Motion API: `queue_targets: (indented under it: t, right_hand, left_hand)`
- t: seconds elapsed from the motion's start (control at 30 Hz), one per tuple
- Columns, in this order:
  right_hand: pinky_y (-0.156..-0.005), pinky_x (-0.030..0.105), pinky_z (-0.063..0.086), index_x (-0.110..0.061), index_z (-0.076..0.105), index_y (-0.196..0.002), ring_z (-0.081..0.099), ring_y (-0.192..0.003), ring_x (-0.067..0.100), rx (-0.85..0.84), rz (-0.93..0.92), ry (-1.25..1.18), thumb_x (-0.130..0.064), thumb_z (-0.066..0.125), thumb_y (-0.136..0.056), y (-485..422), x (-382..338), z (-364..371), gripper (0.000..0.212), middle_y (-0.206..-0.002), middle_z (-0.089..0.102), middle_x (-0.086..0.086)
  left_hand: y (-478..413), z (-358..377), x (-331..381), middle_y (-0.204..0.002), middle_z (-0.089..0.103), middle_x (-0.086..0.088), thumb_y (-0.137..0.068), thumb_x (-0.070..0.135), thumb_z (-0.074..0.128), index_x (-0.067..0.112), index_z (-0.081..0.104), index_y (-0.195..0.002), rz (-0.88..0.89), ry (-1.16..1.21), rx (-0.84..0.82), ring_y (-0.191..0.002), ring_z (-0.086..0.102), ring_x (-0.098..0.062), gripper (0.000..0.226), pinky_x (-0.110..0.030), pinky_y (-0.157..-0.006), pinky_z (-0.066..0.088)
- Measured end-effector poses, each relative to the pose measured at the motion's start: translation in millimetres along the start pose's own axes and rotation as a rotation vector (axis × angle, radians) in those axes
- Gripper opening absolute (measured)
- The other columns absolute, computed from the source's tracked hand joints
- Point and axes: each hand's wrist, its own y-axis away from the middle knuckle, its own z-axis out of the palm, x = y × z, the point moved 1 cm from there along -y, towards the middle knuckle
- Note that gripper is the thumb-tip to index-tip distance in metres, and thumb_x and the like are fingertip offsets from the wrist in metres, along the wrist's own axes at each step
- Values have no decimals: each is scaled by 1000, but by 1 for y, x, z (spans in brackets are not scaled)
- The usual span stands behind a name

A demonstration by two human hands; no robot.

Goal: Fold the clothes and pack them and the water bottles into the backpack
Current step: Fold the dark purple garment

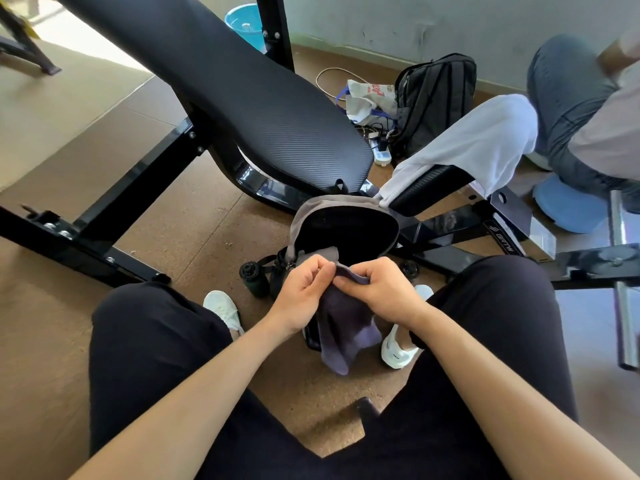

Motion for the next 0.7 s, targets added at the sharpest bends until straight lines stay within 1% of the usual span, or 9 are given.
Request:
queue_targets:
  t: [0.1, 0.2, 0.27, 0.37, 0.43, 0.5, 0.57, 0.63, 0.7]
  right_hand:
    - [-55, 26, 35, -18, 59, -60, 41, -55, 3, 142, -69, -87, -19, 67, -98, -3, -15, -12, 39, -54, 46, -14]
    - [-58, 21, 34, -18, 58, -62, 38, -59, 0, 322, -151, -177, -13, 67, -98, -12, -34, -27, 37, -57, 45, -18]
    - [-59, 17, 34, -20, 59, -64, 39, -59, -3, 436, -178, -253, -11, 65, -98, -16, -42, -40, 36, -57, 45, -20]
    - [-59, 15, 33, -21, 58, -69, 37, -59, -3, 623, -205, -314, -15, 63, -100, -18, -43, -58, 32, -57, 44, -21]
    - [-59, 18, 33, -23, 56, -67, 36, -60, -1, 702, -186, -268, -19, 63, -100, -19, -31, -66, 34, -58, 43, -18]
    - [-61, 27, 39, -12, 61, -73, 44, -62, 4, 701, -106, -113, -25, 66, -98, -19, -7, -68, 28, -63, 54, -7]
    - [-73, 32, 48, -11, 68, -86, 59, -74, 10, 629, 1, 48, -27, 72, -93, -17, 17, -65, 17, -79, 67, 2]
    - [-85, 21, 48, -16, 71, -99, 64, -91, 10, 489, 50, 139, -26, 80, -86, -11, 29, -60, 19, -95, 69, -1]
    - [-91, 7, 41, -17, 69, -114, 62, -107, 6, 331, 19, 148, -25, 85, -81, -9, 28, -50, 37, -111, 69, -5]
  left_hand:
    - [2, -5, -4, -75, 60, -3, -96, 39, 60, 7, 60, -96, -46, -31, -128, -69, 56, -8, 31, -23, -64, 45]
    - [7, -2, -17, -101, 74, -12, -95, 25, 72, 6, 70, -109, -127, -136, -217, -98, 71, -27, 24, -42, -88, 59]
    - [10, -2, -31, -102, 77, -9, -93, 24, 75, 8, 73, -106, -257, -211, -233, -101, 72, -25, 21, -48, -93, 57]
    - [12, -14, -56, -98, 78, -7, -89, 38, 78, 12, 75, -100, -453, -437, -334, -97, 73, -21, 28, -50, -93, 55]
    - [11, -23, -67, -93, 79, -4, -86, 45, 78, 16, 77, -94, -515, -502, -285, -94, 73, -18, 29, -49, -91, 56]
    - [9, -30, -68, -89, 79, -3, -86, 43, 78, 17, 76, -88, -489, -471, -168, -87, 73, -15, 26, -48, -87, 58]
    - [5, -33, -60, -83, 75, -3, -88, 34, 79, 14, 72, -87, -414, -424, -85, -78, 67, -10, 21, -43, -79, 56]
    - [1, -35, -48, -78, 67, -1, -87, 24, 80, 11, 67, -88, -305, -396, -58, -72, 60, -7, 18, -32, -72, 48]
    - [1, -33, -33, -82, 69, -6, -85, 17, 81, 7, 66, -93, -222, -320, -94, -75, 60, -7, 19, -26, -72, 46]
